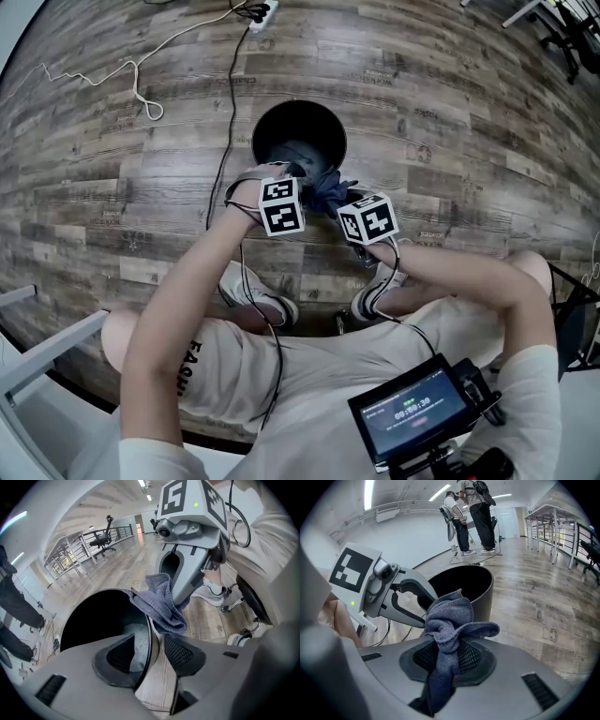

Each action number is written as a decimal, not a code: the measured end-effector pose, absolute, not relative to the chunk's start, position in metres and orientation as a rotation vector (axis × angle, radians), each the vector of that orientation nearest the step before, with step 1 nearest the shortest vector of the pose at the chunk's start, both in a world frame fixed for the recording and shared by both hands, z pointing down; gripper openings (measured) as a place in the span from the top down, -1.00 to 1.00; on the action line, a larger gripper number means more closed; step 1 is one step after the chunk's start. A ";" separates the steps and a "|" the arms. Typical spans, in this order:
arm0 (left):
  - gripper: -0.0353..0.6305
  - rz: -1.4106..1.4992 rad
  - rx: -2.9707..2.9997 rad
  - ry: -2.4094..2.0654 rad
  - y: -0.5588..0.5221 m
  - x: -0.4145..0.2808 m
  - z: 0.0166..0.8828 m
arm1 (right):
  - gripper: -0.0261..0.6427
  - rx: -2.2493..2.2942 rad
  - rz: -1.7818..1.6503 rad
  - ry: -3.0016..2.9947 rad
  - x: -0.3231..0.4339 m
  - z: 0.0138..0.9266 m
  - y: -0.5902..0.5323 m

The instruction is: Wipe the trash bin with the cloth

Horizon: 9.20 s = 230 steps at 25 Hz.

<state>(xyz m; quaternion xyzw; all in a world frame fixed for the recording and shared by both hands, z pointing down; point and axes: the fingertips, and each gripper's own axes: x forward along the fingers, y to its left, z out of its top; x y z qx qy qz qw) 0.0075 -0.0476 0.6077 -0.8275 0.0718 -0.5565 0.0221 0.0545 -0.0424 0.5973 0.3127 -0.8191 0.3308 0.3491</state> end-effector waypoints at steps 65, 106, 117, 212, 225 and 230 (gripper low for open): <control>0.53 -1.707 -2.602 0.418 -0.062 0.010 0.604 | 0.68 0.795 0.829 -2.217 0.071 0.589 -0.052; 0.74 -1.727 -2.466 0.239 -0.061 0.001 0.613 | 0.68 0.832 0.914 -1.840 0.052 0.799 -0.079; 0.74 -1.894 -2.607 0.538 -0.069 0.014 0.616 | 0.68 0.763 1.000 -2.019 0.082 0.663 -0.045; 0.71 -1.868 -2.412 0.249 -0.049 -0.009 0.621 | 0.68 0.693 0.811 -2.130 0.044 0.604 -0.078; 0.76 -1.840 -2.404 0.198 -0.050 -0.007 0.622 | 0.68 0.744 0.867 -1.998 0.035 0.702 -0.090; 0.76 -1.841 -2.408 0.191 -0.050 -0.007 0.621 | 0.68 0.776 0.888 -1.948 0.035 0.756 -0.090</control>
